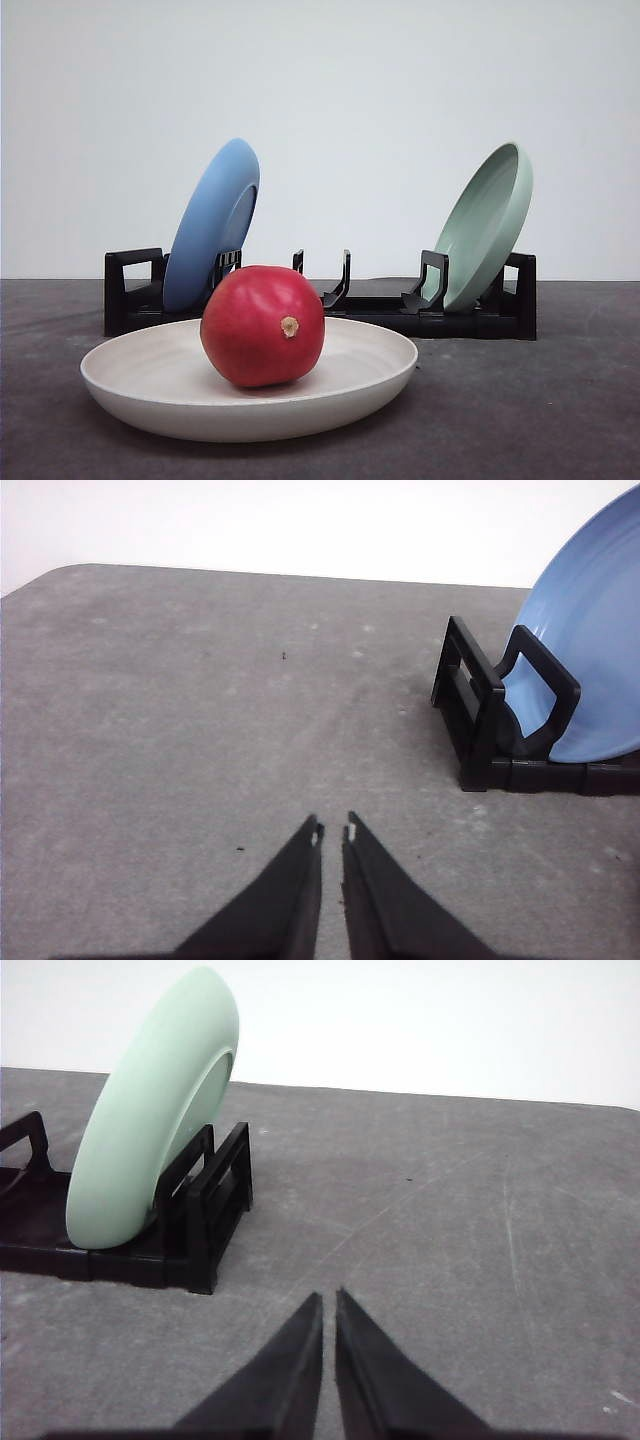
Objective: Place pomegranate in white plate
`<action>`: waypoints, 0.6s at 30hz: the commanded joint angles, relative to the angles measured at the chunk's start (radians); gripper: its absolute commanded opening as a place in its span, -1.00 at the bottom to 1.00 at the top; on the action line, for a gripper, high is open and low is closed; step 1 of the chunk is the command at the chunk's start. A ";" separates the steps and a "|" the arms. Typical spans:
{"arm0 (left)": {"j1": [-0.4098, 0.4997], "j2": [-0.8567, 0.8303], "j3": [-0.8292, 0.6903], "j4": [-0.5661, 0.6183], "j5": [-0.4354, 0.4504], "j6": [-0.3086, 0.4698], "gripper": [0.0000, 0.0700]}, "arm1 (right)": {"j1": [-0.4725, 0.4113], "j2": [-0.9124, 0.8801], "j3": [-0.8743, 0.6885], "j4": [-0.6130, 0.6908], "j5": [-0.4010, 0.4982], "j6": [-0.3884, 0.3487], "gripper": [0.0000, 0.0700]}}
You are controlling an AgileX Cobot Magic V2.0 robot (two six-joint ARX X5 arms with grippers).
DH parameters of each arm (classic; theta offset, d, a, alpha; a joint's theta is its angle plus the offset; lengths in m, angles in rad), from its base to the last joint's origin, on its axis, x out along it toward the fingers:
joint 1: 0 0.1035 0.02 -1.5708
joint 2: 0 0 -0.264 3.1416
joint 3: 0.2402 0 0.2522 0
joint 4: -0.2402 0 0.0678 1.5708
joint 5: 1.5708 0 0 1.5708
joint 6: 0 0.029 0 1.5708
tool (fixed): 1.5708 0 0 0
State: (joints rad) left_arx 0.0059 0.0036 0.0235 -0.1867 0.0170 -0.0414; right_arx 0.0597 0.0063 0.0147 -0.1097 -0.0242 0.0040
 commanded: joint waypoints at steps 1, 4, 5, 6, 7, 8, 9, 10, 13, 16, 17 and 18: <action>0.000 0.000 -0.011 0.000 -0.003 0.010 -0.95 | 0.001 -0.003 -0.004 0.012 0.000 -0.001 -0.95; 0.000 0.000 -0.011 0.000 -0.003 0.010 -0.95 | 0.001 -0.003 -0.004 0.012 0.000 -0.001 -0.95; 0.000 0.000 -0.011 0.000 -0.003 0.010 -0.95 | 0.001 -0.003 -0.004 0.012 0.000 -0.001 -0.95; 0.000 0.000 -0.011 0.000 -0.003 0.010 -0.95 | 0.001 -0.003 -0.004 0.012 0.000 -0.001 -0.95; 0.000 0.000 -0.011 0.000 -0.003 0.010 -0.95 | 0.001 -0.003 -0.004 0.012 0.000 -0.001 -0.95; 0.000 0.000 -0.011 0.000 -0.003 0.010 -0.95 | 0.001 -0.003 -0.004 0.012 0.000 -0.001 -0.95; 0.000 0.000 -0.011 0.000 -0.003 0.010 -0.95 | 0.001 -0.003 -0.004 0.012 0.000 -0.001 -0.95; 0.000 0.000 -0.011 0.000 -0.003 0.010 -0.95 | 0.001 -0.003 -0.004 0.012 0.000 -0.001 -0.95; 0.000 0.000 -0.011 0.000 -0.003 0.010 -0.95 | 0.001 -0.003 -0.004 0.012 0.000 -0.001 -0.95; 0.000 0.000 -0.011 0.000 -0.003 0.010 -0.95 | 0.001 -0.003 -0.004 0.012 0.000 -0.001 -0.95; 0.000 0.000 -0.011 0.000 -0.003 0.010 -0.95 | 0.001 -0.003 -0.004 0.012 0.000 -0.001 -0.95; 0.000 0.000 -0.011 0.000 -0.003 0.010 -0.95 | 0.001 -0.003 -0.004 0.012 0.000 -0.001 -0.95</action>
State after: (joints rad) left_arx 0.0059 0.0036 0.0235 -0.1867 0.0170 -0.0414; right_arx 0.0597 0.0063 0.0147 -0.1097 -0.0242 0.0040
